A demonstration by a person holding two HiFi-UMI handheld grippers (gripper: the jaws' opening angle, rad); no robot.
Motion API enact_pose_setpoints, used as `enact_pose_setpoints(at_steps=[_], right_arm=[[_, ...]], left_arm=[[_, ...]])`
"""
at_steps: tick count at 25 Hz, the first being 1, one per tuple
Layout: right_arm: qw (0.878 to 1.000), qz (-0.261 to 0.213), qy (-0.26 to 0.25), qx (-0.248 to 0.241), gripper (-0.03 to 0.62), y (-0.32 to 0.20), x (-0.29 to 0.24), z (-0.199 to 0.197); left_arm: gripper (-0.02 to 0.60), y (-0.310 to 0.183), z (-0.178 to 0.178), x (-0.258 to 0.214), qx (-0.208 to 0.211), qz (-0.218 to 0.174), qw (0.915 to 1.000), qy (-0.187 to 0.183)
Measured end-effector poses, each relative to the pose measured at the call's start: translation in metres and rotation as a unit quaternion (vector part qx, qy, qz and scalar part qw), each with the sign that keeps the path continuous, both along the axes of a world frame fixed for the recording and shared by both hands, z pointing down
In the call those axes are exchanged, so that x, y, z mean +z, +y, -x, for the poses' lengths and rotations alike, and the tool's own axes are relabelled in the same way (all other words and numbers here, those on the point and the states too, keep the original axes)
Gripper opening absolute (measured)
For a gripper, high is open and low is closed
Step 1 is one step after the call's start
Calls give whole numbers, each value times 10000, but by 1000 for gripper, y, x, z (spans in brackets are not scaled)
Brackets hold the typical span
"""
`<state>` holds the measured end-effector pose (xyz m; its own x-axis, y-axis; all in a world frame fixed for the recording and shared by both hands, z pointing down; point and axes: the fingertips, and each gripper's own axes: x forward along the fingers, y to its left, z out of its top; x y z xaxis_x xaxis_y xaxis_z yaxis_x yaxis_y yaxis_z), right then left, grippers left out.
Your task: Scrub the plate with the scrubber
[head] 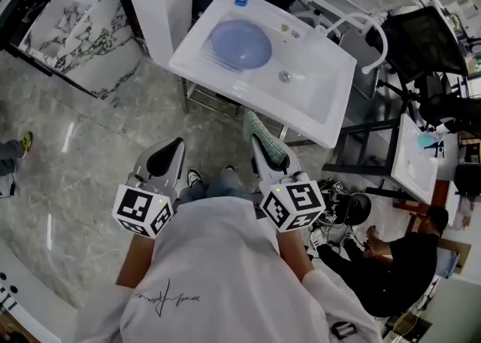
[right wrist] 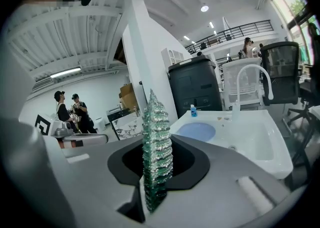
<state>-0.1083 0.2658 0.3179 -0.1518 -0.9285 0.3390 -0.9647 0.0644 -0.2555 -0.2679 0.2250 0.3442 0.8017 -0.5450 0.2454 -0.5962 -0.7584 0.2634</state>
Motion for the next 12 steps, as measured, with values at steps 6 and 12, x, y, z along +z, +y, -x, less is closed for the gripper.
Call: enact_pose_setpoints(at_steps=[6, 12], right_arm=[[9999, -20, 8, 112, 44, -22, 0, -10], [9997, -139, -163, 114, 44, -51, -1, -28]], left_arm=[[46, -18, 3, 7, -116, 98, 9999, 10], [46, -49, -9, 4, -195, 19, 9998, -65]])
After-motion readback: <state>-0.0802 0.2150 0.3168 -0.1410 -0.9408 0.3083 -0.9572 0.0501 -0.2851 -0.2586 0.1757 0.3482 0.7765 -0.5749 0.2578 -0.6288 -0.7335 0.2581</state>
